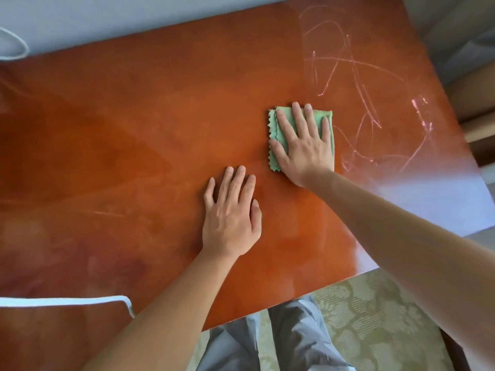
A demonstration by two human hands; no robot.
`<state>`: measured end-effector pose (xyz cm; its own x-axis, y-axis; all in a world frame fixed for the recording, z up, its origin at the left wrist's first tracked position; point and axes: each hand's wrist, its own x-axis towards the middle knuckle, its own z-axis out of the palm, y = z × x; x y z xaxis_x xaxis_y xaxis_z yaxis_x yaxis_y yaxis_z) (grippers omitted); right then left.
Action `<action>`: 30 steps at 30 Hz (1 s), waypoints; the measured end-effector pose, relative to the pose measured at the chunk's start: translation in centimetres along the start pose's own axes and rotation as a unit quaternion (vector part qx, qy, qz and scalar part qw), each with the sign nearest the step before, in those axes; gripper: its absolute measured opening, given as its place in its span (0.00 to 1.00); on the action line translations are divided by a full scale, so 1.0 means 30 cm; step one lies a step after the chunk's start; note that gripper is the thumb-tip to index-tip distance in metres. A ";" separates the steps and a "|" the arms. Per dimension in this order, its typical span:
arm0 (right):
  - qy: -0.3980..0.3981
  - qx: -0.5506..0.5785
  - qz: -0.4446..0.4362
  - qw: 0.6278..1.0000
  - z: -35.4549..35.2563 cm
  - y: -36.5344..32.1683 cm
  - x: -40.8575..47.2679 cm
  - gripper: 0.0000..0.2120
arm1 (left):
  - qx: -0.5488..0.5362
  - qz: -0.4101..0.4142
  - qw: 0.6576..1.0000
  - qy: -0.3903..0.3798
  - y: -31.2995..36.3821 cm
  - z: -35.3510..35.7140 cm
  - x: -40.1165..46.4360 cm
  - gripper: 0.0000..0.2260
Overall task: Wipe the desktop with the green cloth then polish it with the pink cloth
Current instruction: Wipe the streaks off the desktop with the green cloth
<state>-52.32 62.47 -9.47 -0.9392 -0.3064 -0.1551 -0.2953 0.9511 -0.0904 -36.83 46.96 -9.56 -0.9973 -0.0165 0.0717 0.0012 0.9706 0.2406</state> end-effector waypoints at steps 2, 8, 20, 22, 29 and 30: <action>0.001 0.003 0.002 1.000 -0.003 -0.009 0.039 0.31 | 0.002 -0.002 1.000 0.000 -0.001 0.001 0.002 0.23; -0.009 0.008 -0.030 0.999 -0.008 -0.013 -0.106 0.31 | 0.009 -0.012 1.000 -0.025 -0.001 -0.010 0.005 0.23; -0.049 0.011 -0.111 0.993 -0.005 0.066 -0.237 0.29 | -0.006 -0.059 0.997 -0.040 0.065 -0.019 0.351 0.20; -0.040 0.014 -0.109 0.993 -0.015 0.077 -0.170 0.29 | -0.008 -0.068 0.996 -0.049 0.067 0.001 0.413 0.21; -0.016 0.004 -0.078 0.997 -0.082 0.108 0.283 0.31 | 0.007 -0.059 0.998 -0.006 0.055 0.041 0.445 0.23; -0.020 -0.003 -0.078 0.997 -0.090 0.110 0.328 0.31 | 0.010 -0.058 0.998 -0.003 0.055 0.042 0.445 0.23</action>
<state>-63.02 62.70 -8.65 -0.8746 -0.4510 -0.1779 -0.4375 0.8923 -0.1112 -50.23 48.65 -9.44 -0.9910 -0.1279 0.0393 -0.1158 0.9668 0.2279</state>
